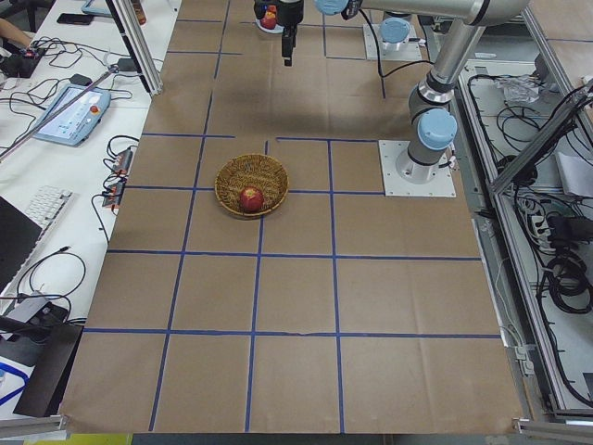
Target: Transfer apple from basket to plate
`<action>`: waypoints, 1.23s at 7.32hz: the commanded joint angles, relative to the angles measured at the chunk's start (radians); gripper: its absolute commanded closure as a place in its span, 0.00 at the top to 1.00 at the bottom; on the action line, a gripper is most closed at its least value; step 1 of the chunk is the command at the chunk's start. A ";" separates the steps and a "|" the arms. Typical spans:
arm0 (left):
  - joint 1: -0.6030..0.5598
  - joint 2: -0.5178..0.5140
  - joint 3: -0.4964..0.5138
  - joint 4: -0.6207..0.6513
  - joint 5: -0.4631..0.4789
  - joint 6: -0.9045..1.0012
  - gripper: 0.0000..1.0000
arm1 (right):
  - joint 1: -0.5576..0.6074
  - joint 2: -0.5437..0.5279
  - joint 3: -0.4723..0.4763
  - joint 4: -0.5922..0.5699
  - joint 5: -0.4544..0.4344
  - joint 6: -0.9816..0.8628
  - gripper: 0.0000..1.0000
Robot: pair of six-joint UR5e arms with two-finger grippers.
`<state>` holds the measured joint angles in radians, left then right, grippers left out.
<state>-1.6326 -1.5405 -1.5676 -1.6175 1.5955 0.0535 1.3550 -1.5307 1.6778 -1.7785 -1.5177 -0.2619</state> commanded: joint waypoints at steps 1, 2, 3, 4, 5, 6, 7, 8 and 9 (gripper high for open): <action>-0.001 0.013 0.000 -0.001 0.001 0.002 0.99 | 0.131 -0.058 0.002 0.070 -0.048 0.169 1.00; -0.001 0.005 0.000 -0.001 0.000 0.000 0.99 | 0.165 -0.078 0.006 0.100 -0.070 0.188 1.00; -0.001 0.002 0.000 0.001 0.000 0.000 0.99 | 0.167 -0.104 0.007 0.103 -0.071 0.205 1.00; -0.001 -0.001 0.000 0.001 0.000 0.000 0.99 | 0.167 -0.103 0.003 0.100 -0.068 0.225 1.00; -0.001 -0.003 0.000 0.001 0.000 0.000 0.99 | 0.167 -0.106 0.005 0.103 -0.065 0.227 1.00; -0.001 -0.001 0.000 0.001 0.000 0.000 0.99 | 0.170 -0.108 0.000 0.143 -0.058 0.260 1.00; -0.001 -0.001 0.000 0.001 0.001 0.000 0.99 | 0.176 -0.106 -0.001 0.143 -0.058 0.271 1.00; -0.001 -0.001 0.000 0.001 0.001 0.000 0.99 | 0.179 -0.106 -0.001 0.143 -0.059 0.271 1.00; -0.001 -0.003 0.000 0.001 0.000 0.000 0.99 | 0.179 -0.106 -0.001 0.143 -0.058 0.271 1.00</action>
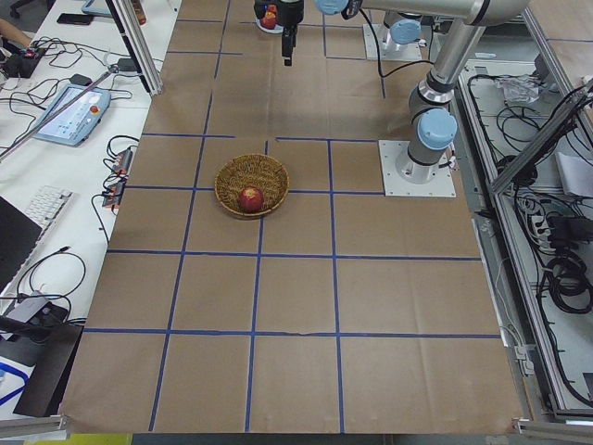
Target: Transfer apple from basket to plate
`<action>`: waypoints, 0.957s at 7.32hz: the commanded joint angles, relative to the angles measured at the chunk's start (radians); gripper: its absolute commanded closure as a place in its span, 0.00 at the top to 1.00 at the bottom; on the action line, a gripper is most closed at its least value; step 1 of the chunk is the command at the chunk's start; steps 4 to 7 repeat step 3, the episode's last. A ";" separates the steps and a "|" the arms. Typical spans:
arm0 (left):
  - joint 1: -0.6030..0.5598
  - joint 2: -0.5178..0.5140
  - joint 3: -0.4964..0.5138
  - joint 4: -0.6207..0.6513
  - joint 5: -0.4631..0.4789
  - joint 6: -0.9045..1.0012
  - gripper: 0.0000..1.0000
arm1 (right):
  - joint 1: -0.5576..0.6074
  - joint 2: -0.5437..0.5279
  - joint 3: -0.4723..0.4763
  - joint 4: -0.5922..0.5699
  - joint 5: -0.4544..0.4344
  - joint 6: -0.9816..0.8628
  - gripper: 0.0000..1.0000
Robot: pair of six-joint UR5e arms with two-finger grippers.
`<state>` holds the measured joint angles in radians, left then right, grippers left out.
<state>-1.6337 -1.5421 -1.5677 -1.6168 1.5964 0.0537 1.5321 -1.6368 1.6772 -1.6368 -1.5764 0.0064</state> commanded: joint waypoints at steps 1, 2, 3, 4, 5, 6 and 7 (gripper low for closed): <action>0.000 -0.004 0.000 0.000 -0.003 0.000 0.99 | 0.002 0.000 -0.001 0.002 -0.001 0.003 1.00; 0.000 -0.004 0.000 0.000 0.000 0.000 0.99 | 0.002 0.000 0.001 0.002 -0.001 0.003 1.00; 0.000 -0.004 0.000 0.000 0.000 0.000 0.99 | 0.002 0.000 -0.001 0.002 0.001 0.003 1.00; 0.000 -0.004 0.000 0.000 0.000 0.000 0.99 | 0.002 0.000 -0.001 0.002 0.001 0.003 1.00; 0.000 -0.004 0.000 0.000 0.000 0.000 0.99 | 0.002 0.000 -0.001 0.002 0.001 0.003 1.00; 0.000 -0.004 0.000 0.000 0.000 0.000 0.99 | 0.002 0.000 -0.001 0.002 0.001 0.003 1.00; 0.000 -0.004 0.000 0.000 0.000 0.000 0.99 | 0.002 0.000 -0.001 0.002 0.001 0.003 1.00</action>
